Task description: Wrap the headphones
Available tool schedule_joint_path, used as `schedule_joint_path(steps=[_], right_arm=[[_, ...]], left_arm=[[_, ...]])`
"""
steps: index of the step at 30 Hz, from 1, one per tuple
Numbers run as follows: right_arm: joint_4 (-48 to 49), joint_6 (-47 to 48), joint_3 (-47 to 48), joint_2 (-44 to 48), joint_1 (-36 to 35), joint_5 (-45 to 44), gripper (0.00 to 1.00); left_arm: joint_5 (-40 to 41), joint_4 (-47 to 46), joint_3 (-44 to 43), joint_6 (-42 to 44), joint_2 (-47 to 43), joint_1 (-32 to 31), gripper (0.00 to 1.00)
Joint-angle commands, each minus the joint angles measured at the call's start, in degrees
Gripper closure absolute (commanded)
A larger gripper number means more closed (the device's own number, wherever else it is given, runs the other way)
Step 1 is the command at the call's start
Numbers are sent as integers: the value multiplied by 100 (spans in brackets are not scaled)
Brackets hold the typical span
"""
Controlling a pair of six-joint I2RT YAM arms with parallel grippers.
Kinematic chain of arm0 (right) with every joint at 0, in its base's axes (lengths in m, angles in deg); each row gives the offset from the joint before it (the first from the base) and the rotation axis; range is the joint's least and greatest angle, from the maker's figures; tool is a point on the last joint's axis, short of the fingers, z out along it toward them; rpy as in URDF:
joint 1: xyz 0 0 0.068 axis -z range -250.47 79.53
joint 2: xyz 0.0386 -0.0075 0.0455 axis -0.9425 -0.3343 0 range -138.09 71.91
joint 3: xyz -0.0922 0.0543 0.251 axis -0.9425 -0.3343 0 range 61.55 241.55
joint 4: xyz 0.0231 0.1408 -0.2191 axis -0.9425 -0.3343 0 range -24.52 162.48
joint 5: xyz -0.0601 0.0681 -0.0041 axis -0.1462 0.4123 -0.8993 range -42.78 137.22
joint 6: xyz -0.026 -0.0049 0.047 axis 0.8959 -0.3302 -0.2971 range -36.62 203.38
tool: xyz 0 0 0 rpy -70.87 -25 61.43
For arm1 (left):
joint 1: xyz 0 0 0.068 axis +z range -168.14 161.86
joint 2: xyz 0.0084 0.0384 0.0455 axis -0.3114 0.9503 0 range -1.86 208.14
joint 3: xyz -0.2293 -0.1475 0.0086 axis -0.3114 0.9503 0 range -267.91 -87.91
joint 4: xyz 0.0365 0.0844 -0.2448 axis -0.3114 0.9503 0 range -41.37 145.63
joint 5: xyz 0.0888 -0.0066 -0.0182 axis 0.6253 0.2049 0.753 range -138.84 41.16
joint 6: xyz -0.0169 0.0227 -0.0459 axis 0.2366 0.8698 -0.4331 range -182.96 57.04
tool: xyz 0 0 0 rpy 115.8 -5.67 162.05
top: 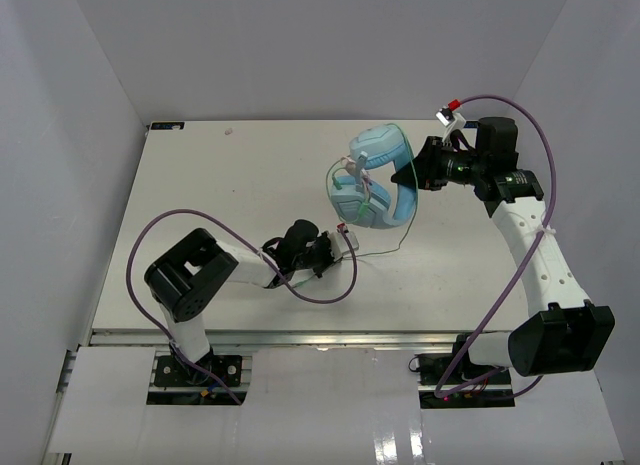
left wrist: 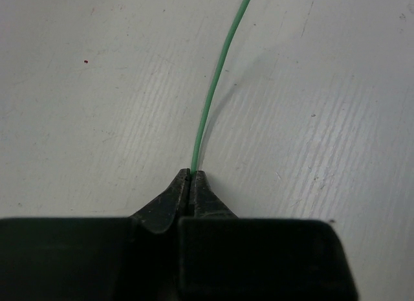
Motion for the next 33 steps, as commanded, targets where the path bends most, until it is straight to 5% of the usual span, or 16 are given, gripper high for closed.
schedule_joint_path(steps=[1, 26, 33], right_arm=[[191, -296, 513, 33, 26, 311, 92], [48, -116, 534, 182, 35, 229, 92], [-221, 305, 509, 236, 35, -381, 92]], left_arm=[[-212, 736, 145, -137, 167, -13, 99], [-289, 80, 1162, -808, -1731, 211, 100], [-814, -363, 1879, -657, -2911, 268, 100]])
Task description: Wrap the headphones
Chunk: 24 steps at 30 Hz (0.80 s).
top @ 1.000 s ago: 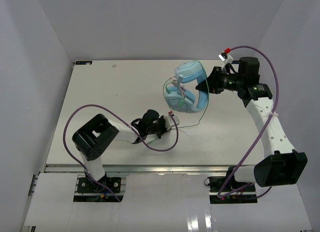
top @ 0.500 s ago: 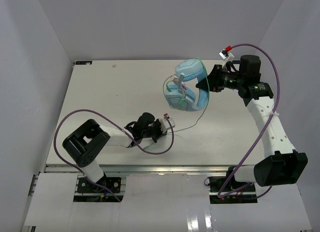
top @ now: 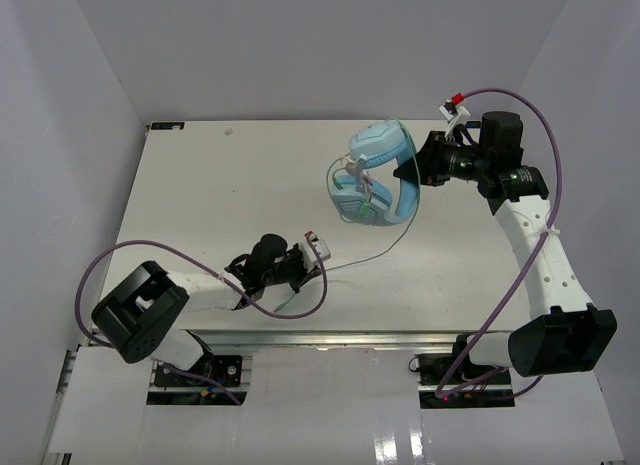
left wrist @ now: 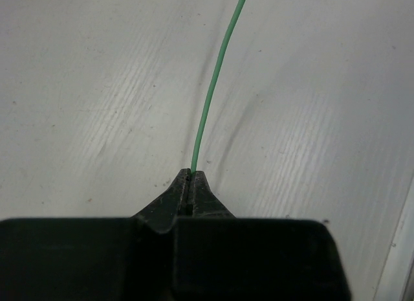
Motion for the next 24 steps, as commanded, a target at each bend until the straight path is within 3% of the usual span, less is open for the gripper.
schedule_joint_path(steps=[1, 8, 12, 24], right_arm=[[-48, 106, 201, 193, 35, -290, 92], [-87, 286, 182, 27, 63, -773, 92], [-94, 562, 192, -3, 70, -667, 92], [-393, 1501, 341, 325, 70, 11, 92]], left_arm=[[-586, -419, 350, 103, -1098, 20, 100], [-671, 186, 834, 311, -2606, 93, 100], [-602, 475, 1017, 392, -3002, 217, 100], [-905, 304, 662, 549, -1923, 983, 100]])
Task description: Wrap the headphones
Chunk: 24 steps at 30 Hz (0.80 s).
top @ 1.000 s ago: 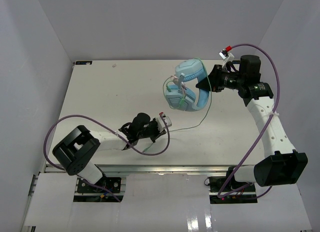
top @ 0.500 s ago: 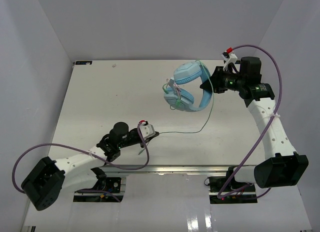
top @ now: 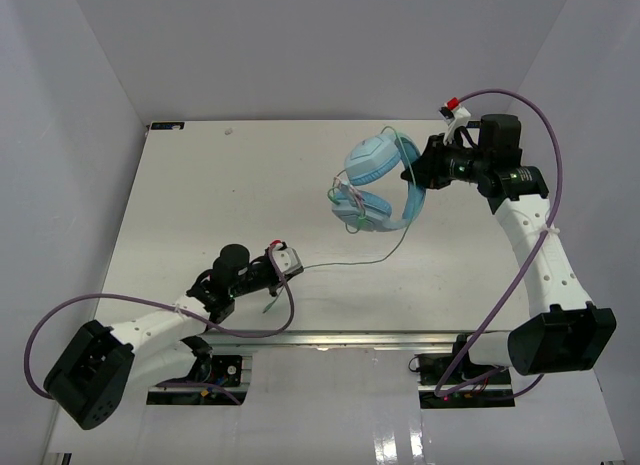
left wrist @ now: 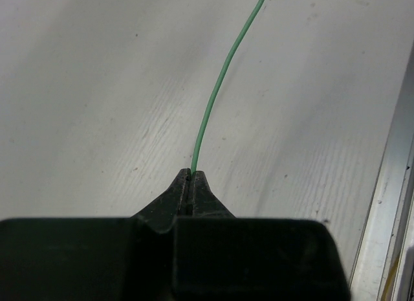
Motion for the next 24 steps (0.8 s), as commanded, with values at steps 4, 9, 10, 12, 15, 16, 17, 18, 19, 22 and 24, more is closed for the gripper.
schedule_joint_path(steps=[4, 9, 10, 12, 15, 16, 17, 18, 19, 22, 24], right_arm=[[-284, 853, 264, 555, 32, 522, 92], [-435, 1418, 18, 739, 32, 330, 92], [-437, 1517, -33, 755, 31, 284, 92], [-441, 1731, -126, 792, 26, 263, 92], [-522, 2110, -162, 827, 32, 577, 92], [-597, 2214, -160, 843, 32, 682, 92], [-689, 2318, -153, 850, 32, 795, 92], [-782, 2440, -142, 850, 32, 934, 92], [-896, 2573, -115, 833, 32, 1098, 92], [-1241, 2964, -91, 837, 30, 1156, 92], [-1465, 3353, -148, 863, 17, 1035, 92]], left_arm=[[-418, 71, -595, 250, 580, 641, 100], [-717, 12, -881, 199, 540, 1116, 100], [-765, 51, -932, 225, 528, 1144, 100], [-806, 138, -1010, 298, 504, 1176, 100], [-800, 283, -1093, 375, 504, 1292, 100], [-798, 307, -1130, 388, 543, 1334, 100], [-810, 324, -1183, 395, 584, 1371, 100], [-833, 342, -1241, 401, 615, 1411, 100], [-859, 350, -1285, 410, 701, 1420, 100], [-918, 380, -1523, 402, 828, 1448, 100], [-949, 546, -1829, 408, 949, 1454, 100]])
